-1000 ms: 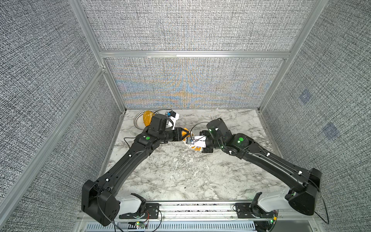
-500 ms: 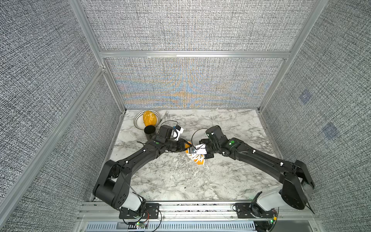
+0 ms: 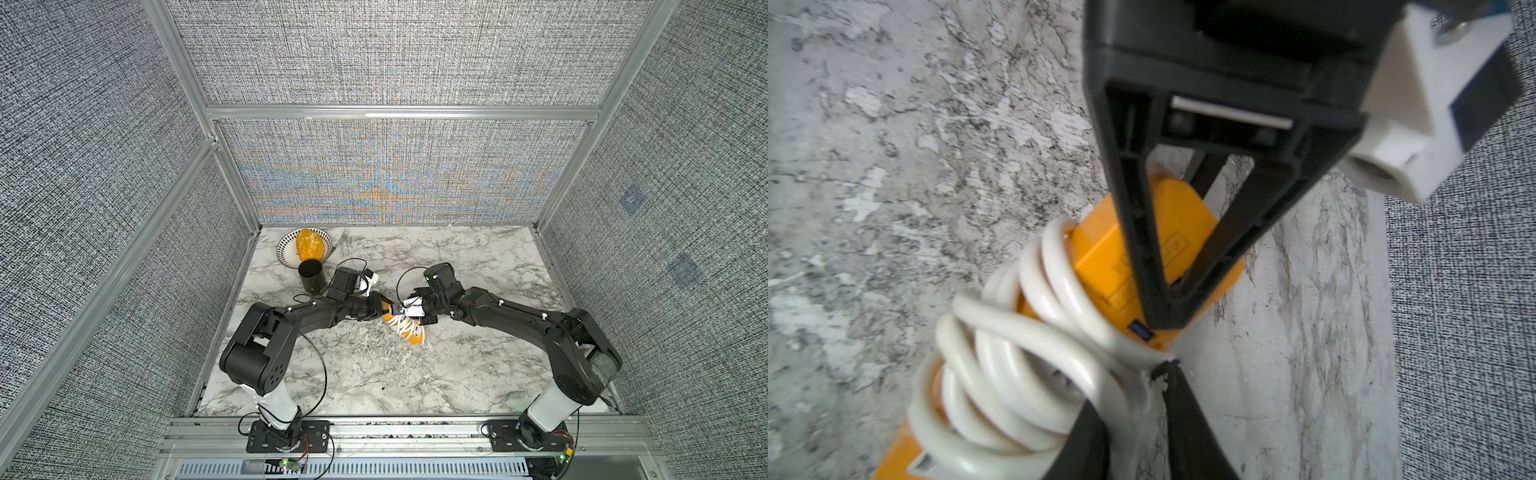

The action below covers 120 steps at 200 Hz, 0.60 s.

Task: Wrap the cord around the power strip
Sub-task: Place the power strip at the center of the board.

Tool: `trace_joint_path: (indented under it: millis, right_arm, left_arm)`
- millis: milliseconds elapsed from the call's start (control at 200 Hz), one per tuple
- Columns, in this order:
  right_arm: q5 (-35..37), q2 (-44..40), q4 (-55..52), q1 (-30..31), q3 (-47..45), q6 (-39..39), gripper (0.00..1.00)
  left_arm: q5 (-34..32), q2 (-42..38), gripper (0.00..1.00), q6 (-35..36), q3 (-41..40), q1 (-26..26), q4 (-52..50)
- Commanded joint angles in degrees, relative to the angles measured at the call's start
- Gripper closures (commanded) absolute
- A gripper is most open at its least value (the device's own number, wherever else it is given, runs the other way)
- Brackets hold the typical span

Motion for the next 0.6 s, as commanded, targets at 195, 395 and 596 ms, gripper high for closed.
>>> trace_joint_path:
  millis: [195,395,596]
  right_arm:
    - [3.4,-1.8,3.3,-1.6,0.9,0.7,0.42]
    - [0.0,-5.7,0.4,-3.4,-2.9,2.8,0.4]
    - [-2.5,-4.2,0.5,-3.3,-2.6,7.9,0.44]
  left_arm:
    - [-2.6,2.0,1.0,0.3,-4.9,2.5,-2.5]
    - [-4.3,3.3,1.0,-4.7,-7.5,3.0,1.5]
    - [-6.5,3.4,1.0,-8.7,-8.8,3.1,2.0]
